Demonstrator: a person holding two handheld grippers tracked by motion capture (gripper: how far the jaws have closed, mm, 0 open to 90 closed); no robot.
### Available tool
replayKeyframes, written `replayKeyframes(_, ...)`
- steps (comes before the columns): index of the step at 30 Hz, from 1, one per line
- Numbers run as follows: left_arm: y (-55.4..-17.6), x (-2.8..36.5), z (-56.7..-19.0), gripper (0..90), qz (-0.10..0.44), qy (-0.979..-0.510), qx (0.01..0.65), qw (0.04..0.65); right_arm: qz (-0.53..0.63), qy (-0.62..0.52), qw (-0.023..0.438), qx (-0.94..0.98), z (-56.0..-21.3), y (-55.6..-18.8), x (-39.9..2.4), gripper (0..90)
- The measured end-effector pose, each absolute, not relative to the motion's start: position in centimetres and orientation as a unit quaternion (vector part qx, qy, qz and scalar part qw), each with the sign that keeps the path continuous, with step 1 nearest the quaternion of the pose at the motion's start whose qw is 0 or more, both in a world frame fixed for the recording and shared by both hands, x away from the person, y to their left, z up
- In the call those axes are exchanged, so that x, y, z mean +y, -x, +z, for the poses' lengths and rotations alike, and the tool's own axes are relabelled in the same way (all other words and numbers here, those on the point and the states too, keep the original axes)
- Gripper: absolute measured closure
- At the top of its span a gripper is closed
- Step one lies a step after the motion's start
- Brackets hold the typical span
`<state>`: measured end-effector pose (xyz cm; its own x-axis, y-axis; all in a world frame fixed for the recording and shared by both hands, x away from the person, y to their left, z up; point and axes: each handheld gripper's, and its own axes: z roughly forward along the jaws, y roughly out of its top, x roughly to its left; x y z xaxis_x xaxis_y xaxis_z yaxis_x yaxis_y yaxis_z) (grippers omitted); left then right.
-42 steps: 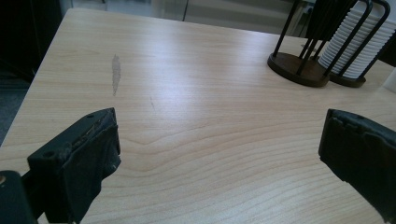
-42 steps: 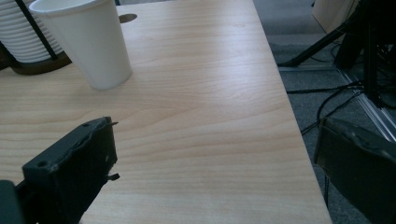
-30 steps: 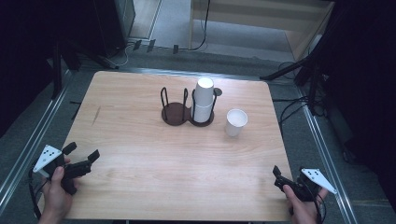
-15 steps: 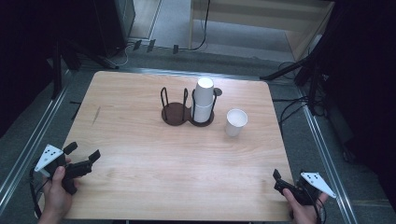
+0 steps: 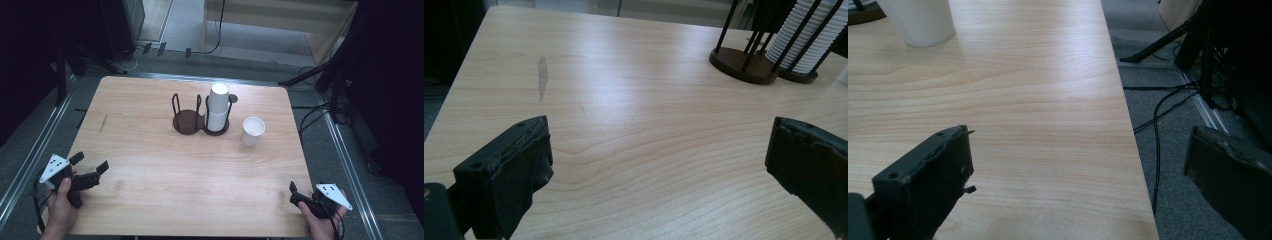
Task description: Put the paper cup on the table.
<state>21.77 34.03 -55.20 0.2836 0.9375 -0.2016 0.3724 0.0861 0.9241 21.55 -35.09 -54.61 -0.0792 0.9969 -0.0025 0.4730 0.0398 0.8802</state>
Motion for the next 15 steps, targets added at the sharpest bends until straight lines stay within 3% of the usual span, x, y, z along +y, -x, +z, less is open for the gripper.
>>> replayKeyframes(15,-21.85,34.01,-55.19,0.0,0.276,-0.618,0.531,0.510,0.370,-0.592,0.340,0.629,-54.64,-21.78,-35.25,0.0)
